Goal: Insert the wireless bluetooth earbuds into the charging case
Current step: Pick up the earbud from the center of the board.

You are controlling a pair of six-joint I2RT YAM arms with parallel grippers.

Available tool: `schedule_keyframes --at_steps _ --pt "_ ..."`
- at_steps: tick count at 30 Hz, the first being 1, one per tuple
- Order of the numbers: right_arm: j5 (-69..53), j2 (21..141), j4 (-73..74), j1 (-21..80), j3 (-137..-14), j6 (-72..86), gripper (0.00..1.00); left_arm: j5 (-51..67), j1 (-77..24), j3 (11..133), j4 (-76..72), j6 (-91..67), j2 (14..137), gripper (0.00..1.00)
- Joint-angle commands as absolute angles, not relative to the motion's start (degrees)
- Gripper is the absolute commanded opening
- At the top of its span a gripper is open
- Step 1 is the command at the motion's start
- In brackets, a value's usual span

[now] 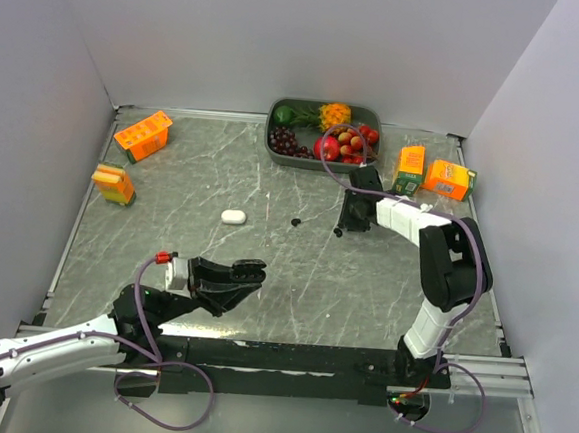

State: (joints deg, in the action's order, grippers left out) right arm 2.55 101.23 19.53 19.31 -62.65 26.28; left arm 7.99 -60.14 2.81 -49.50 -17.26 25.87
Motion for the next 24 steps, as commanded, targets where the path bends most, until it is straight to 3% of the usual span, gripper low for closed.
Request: schedule_keyframes --at_steps 1,24 --pt "2.90 103.18 18.81 18.81 -65.65 25.58 0.37 7.03 -60.47 4.13 -50.01 -17.05 25.49 0.01" --pt "2.64 99.76 16.70 18.98 -59.86 27.42 0.41 7.56 -60.64 4.13 -50.98 -17.75 27.24 0.01"
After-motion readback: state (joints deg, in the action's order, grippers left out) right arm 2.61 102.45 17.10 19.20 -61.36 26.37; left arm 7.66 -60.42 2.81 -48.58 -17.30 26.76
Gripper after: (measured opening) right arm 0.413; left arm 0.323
